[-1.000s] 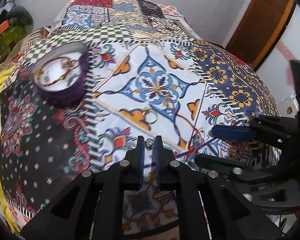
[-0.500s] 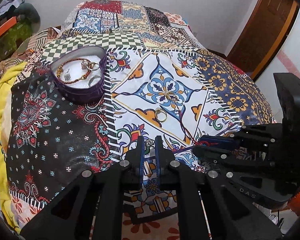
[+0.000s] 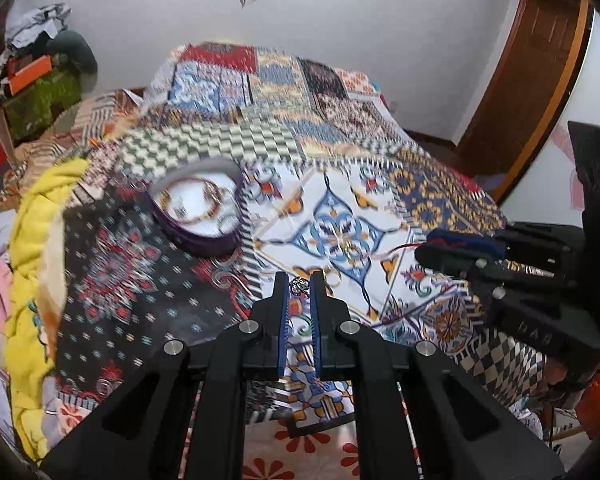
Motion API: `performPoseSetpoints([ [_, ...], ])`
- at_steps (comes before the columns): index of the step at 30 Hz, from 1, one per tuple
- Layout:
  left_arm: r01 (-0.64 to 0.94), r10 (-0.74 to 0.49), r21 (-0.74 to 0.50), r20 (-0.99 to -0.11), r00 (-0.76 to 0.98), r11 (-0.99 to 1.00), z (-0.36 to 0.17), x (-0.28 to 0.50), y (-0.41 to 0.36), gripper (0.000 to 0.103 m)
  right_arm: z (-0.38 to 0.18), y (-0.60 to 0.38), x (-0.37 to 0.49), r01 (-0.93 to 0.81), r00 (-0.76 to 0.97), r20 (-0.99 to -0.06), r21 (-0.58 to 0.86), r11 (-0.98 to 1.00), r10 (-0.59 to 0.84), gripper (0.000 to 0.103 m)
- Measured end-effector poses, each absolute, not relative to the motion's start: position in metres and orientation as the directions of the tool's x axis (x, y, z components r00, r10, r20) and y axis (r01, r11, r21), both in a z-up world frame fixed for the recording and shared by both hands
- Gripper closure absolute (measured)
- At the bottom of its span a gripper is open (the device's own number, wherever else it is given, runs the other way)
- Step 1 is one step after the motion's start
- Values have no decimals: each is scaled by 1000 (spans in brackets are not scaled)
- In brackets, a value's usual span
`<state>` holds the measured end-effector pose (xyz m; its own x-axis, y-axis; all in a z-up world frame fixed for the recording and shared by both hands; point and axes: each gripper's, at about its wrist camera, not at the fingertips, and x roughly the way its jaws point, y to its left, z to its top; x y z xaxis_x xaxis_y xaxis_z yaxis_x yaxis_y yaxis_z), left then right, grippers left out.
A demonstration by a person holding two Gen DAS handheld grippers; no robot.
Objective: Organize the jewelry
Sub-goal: 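Grasp the silver earring with the left tool while the right tool grasps a red beaded bracelet, then carry the earring to the heart tin with the left tool while the right tool carries the bracelet there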
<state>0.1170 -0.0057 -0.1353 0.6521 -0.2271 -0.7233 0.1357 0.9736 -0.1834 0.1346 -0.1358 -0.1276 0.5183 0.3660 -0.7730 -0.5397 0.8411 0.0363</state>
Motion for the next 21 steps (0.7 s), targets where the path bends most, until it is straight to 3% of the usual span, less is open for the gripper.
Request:
performPoseSetpoints([
  [21,37,-105,-123,-614,782,992,-83,133,42,95,-52,-89,161,-568,656,-587,31,822,475,90],
])
